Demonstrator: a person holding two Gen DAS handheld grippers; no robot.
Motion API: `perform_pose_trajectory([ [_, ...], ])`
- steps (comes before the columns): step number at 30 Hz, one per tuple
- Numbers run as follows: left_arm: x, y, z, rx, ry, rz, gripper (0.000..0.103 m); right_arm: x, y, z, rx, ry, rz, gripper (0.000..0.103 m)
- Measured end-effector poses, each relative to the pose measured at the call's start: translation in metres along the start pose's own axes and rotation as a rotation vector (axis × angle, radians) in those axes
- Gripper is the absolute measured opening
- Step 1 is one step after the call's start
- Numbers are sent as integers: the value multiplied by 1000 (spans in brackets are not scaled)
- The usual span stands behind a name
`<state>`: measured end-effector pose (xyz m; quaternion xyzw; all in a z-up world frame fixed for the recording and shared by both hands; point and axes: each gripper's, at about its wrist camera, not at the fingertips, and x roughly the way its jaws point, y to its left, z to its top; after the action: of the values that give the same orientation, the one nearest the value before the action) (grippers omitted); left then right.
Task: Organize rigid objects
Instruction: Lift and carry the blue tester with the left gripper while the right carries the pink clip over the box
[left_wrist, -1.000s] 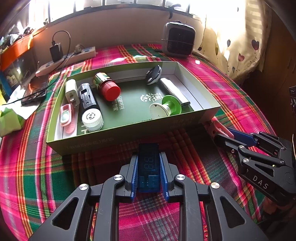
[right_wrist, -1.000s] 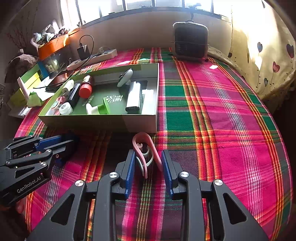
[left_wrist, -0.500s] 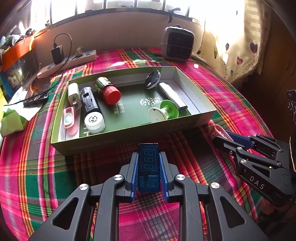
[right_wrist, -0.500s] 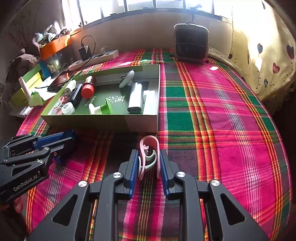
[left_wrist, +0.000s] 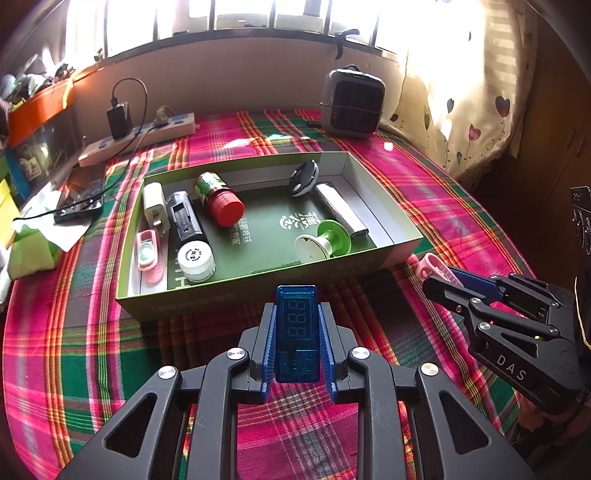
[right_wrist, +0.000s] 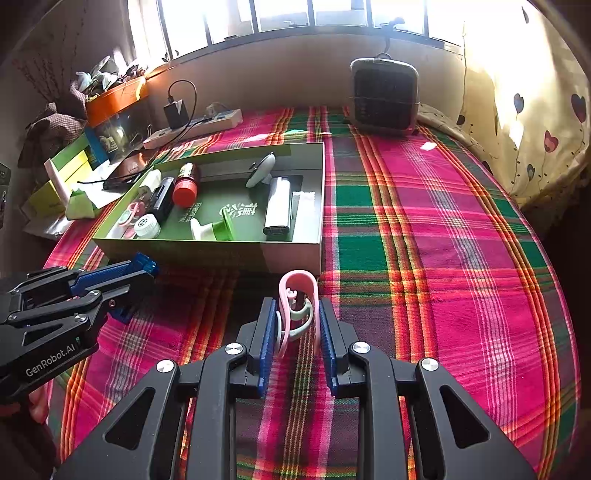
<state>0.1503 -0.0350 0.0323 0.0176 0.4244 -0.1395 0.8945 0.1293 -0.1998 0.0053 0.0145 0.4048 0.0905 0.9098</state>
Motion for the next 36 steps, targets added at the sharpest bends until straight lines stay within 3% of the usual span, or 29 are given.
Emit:
perform_pose_trajectory([
  [21, -9, 14, 24, -34, -52, -5, 21, -13, 2, 34, -5, -73, 55, 24],
  [36, 8, 26, 44, -54, -42, 1, 21, 5, 5, 69, -12, -57, 103, 24],
])
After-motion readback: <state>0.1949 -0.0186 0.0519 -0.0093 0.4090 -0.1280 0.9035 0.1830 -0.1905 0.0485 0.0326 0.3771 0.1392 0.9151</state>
